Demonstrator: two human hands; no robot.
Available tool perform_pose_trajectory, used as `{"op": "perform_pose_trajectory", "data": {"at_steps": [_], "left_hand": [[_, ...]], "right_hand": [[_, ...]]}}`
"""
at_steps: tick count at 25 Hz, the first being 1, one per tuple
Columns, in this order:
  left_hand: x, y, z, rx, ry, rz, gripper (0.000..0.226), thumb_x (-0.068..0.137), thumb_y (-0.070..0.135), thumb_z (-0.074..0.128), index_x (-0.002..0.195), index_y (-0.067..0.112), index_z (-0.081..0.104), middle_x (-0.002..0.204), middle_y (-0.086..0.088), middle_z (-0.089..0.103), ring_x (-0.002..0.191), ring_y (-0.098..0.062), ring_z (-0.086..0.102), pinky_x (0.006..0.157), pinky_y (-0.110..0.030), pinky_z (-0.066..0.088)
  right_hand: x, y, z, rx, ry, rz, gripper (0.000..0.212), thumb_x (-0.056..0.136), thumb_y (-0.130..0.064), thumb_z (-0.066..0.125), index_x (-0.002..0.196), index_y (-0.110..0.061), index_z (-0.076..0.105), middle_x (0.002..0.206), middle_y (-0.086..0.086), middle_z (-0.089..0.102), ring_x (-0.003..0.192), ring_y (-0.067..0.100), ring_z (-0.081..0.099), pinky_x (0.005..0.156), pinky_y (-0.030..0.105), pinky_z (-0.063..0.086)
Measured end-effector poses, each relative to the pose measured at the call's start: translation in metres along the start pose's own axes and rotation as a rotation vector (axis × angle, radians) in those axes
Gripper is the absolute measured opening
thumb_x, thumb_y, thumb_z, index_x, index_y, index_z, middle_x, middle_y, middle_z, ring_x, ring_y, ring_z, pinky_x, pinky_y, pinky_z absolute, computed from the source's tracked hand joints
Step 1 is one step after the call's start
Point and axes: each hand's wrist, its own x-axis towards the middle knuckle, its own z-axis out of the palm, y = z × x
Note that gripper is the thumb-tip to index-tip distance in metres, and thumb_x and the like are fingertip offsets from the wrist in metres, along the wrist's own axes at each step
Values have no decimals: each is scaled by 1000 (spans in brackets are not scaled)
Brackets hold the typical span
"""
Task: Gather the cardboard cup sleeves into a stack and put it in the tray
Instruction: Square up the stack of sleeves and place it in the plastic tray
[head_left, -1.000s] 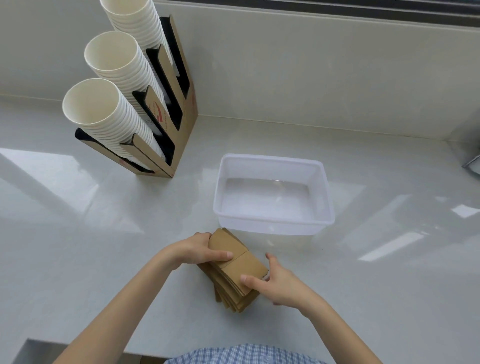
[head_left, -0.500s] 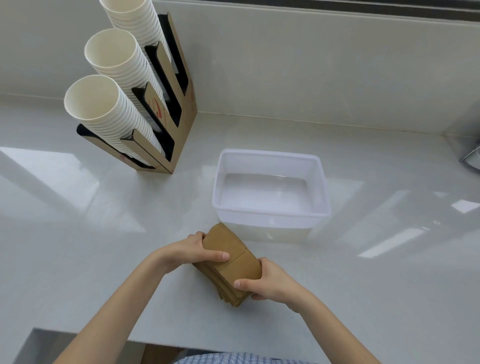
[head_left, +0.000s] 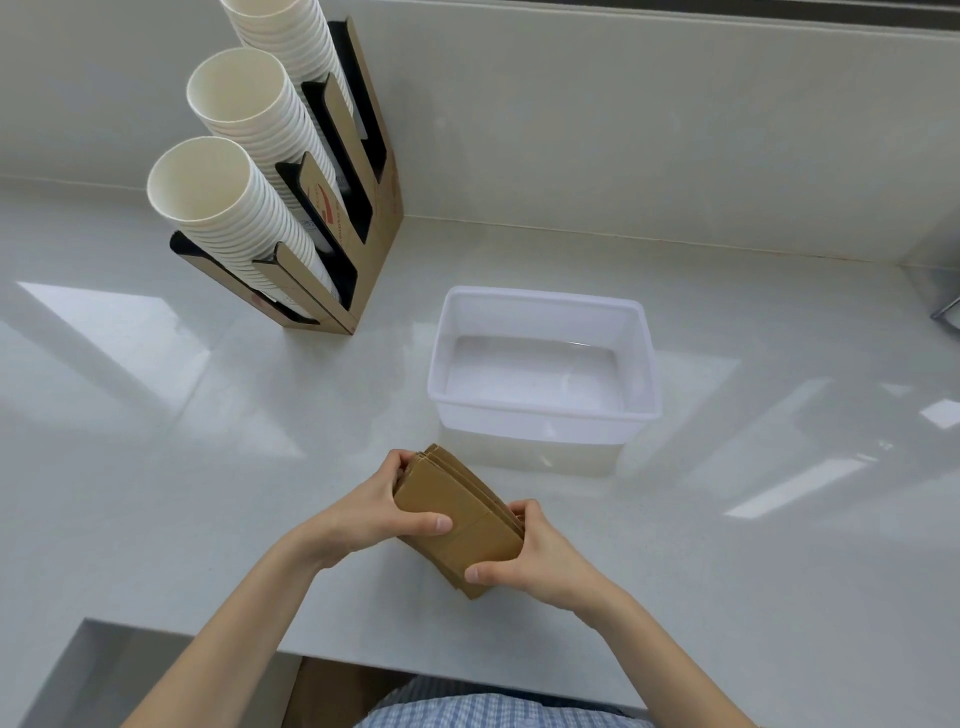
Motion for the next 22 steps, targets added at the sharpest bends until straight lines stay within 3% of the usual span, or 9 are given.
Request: {"op": "perform_pose_trajectory", "data": {"at_steps": [5, 9, 12, 14, 18, 20, 22], "left_hand": [[10, 10, 11, -88, 38, 106, 62, 56, 22, 76, 103, 33, 37, 108, 1, 55, 94, -6, 59, 68, -12, 50], [27, 13, 26, -35, 11, 179, 75, 54, 21, 78, 111, 37, 32, 119, 4, 51, 106, 0, 54, 80, -17, 50], [39, 2, 41, 73, 54, 189, 77, 48, 34, 76, 109, 43, 31, 118, 8, 49, 121, -12, 43, 98, -29, 42], [43, -6, 45, 126, 97, 161, 75, 44, 40, 72, 106, 47, 30, 114, 14, 47, 123, -16, 38, 101, -33, 38], [45, -16, 39, 205, 58, 157, 100, 51, 39, 77, 124, 53, 11, 134, 5, 40, 129, -21, 36, 107, -49, 36], [45, -15, 37, 223, 49, 184, 96, 51, 36, 76, 121, 55, 12, 131, 5, 41, 124, -17, 42, 104, -44, 41], [44, -13, 37, 235, 54, 210, 85, 51, 34, 72, 114, 55, 20, 122, 11, 45, 116, -10, 48, 99, -33, 45]], "right_hand": [[-3, -9, -24, 46, 129, -157, 72, 65, -14, 80, 115, -23, 29, 105, -8, 47, 102, 16, 55, 84, 28, 52], [-6, -5, -47, -133, 327, -287, 77, 67, -13, 75, 125, -26, 27, 121, -2, 41, 110, 13, 47, 88, 21, 41], [-6, 7, -48, -264, 382, -314, 83, 70, -11, 71, 136, -18, 21, 122, -6, 30, 113, 9, 41, 92, 15, 34], [-1, 15, -43, -348, 391, -331, 88, 72, -12, 70, 140, -16, 14, 121, -8, 23, 109, 7, 38, 93, 16, 36], [10, 21, -38, -320, 329, -320, 109, 71, -14, 71, 139, -28, -13, 122, -7, 17, 103, -7, 35, 86, 3, 29], [14, 23, -40, -238, 303, -308, 117, 69, -16, 75, 138, -26, -18, 126, -5, 17, 111, -19, 26, 92, 0, 22], [16, 24, -42, -155, 291, -294, 120, 67, -18, 78, 136, -31, -20, 130, -3, 18, 123, -7, 22, 100, 9, 19]]}}
